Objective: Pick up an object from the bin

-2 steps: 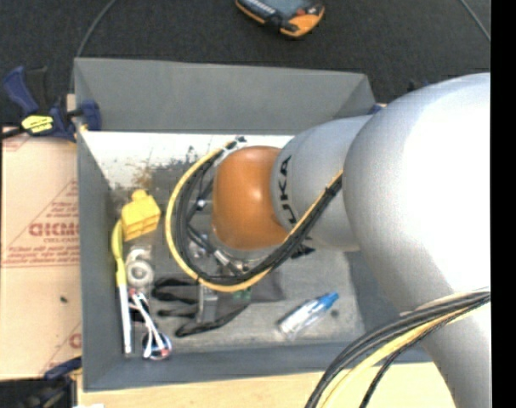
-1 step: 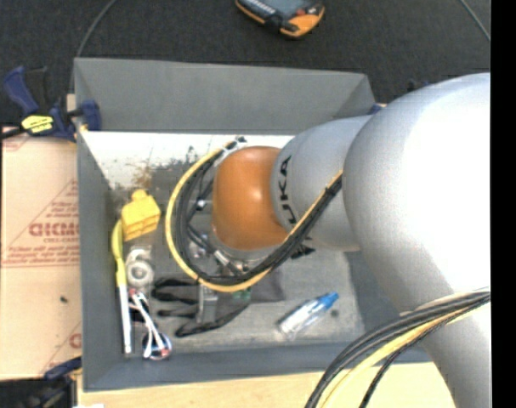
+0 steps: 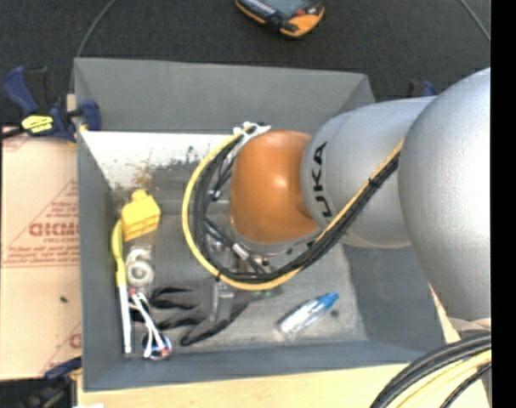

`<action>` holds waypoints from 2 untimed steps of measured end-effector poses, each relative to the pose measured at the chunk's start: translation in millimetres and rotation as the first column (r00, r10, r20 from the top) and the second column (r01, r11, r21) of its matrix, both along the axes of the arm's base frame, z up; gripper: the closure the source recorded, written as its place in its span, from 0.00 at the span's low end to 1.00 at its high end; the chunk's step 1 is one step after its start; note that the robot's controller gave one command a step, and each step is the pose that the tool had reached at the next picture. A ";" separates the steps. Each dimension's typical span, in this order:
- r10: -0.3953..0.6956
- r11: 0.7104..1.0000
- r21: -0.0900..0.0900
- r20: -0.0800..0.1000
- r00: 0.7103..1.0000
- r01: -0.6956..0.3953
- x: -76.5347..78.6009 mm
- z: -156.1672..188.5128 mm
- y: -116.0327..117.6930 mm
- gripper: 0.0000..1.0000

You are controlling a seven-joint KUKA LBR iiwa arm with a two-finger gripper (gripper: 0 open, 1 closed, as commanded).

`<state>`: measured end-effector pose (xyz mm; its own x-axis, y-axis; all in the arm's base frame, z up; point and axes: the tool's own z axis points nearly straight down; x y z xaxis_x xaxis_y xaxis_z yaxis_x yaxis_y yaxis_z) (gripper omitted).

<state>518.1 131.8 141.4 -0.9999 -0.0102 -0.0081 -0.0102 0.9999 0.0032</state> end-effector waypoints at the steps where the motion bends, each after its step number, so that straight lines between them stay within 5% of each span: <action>1: 0.015 1.000 -0.001 0.001 1.000 -0.015 29.7 -14.5 0.1 0.00; 2: 0.015 1.000 -0.001 0.000 1.000 -0.015 29.2 -14.1 0.2 0.00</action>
Offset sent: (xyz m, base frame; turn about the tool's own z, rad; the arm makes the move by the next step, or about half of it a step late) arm 0.0000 0.0000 0.0000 0.0000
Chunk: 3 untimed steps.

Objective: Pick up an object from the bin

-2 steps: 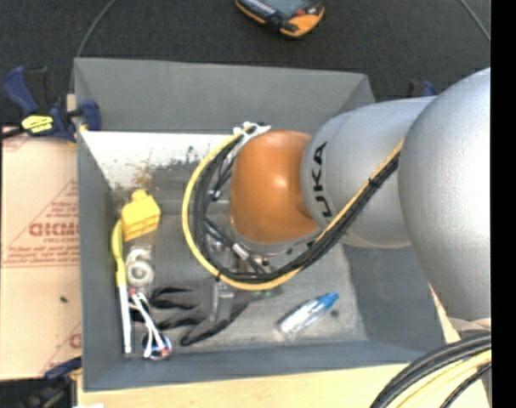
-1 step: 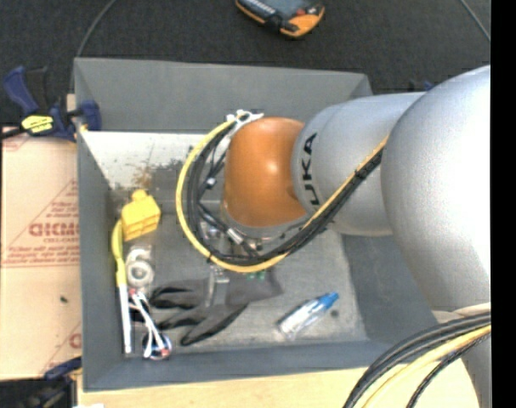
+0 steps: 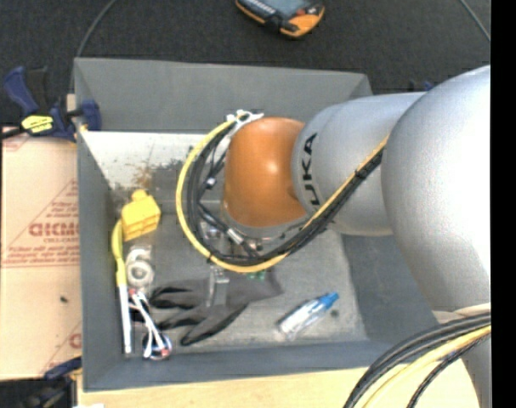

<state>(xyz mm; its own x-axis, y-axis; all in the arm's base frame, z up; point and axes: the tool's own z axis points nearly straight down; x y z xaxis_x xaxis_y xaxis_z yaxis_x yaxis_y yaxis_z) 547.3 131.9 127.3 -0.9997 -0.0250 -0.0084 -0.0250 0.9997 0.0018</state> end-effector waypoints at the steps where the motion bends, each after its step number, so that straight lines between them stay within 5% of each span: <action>1: 0.119 0.993 -0.001 0.005 0.993 -0.119 -29.2 -31.5 13.8 0.00; 2: 0.111 0.994 0.000 0.001 0.994 -0.111 -44.6 -41.5 15.2 0.00; 3: 0.135 0.991 -0.002 0.008 0.991 -0.135 -2.6 -54.6 29.0 1.00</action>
Offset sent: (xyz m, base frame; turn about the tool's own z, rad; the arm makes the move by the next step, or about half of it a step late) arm -0.0451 0.0140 -0.0361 -0.0920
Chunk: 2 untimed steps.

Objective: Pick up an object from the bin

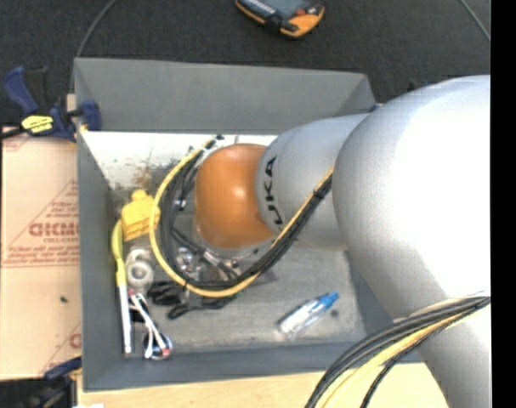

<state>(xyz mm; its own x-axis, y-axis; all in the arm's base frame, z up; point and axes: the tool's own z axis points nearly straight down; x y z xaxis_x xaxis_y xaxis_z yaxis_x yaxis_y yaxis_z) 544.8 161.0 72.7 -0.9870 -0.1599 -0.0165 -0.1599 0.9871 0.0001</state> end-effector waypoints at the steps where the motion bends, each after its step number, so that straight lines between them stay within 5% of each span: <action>1: -0.001 1.000 0.000 0.000 1.000 0.001 0.0 0.0 0.0 1.00; 2: -0.002 1.000 0.000 0.000 1.000 0.002 0.0 0.0 0.0 1.00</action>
Offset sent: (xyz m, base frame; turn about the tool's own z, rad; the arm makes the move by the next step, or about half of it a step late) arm 0.0000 0.0000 0.0000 0.0000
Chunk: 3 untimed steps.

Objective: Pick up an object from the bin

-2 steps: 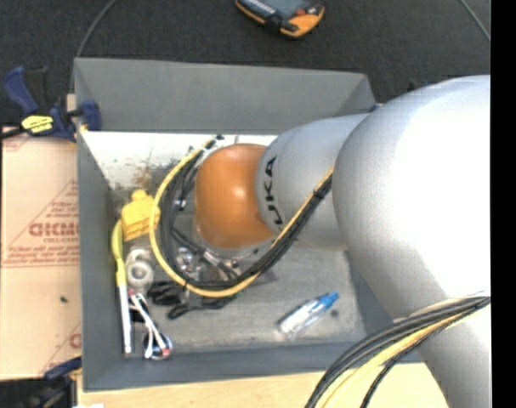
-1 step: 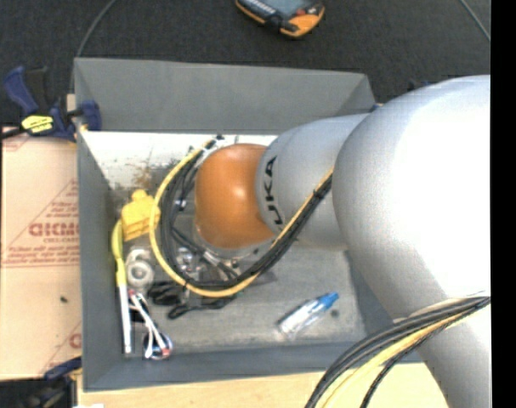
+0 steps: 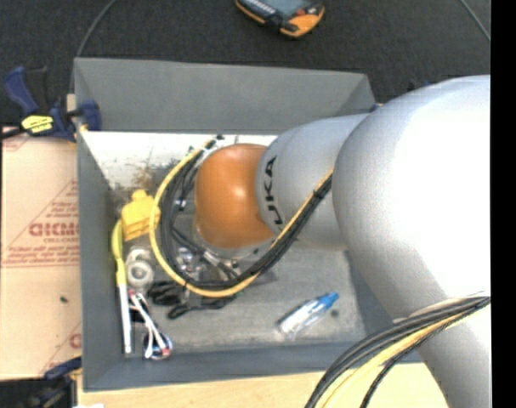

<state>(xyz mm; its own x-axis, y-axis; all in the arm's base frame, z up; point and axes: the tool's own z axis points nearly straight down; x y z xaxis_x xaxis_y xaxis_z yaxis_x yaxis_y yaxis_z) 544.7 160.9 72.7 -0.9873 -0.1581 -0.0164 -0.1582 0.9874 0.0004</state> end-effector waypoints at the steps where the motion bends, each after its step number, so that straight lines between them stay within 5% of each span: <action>1: 0.000 1.000 0.000 0.000 1.000 0.000 0.0 0.0 0.0 1.00; 2: 0.016 1.000 -0.002 -0.001 1.000 -0.016 6.7 76.1 3.4 1.00; 3: -0.002 1.000 0.003 0.008 1.000 0.002 -17.4 144.1 3.3 1.00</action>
Offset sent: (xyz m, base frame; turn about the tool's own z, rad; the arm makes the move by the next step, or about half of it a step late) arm 0.0073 0.0055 0.0863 -0.0223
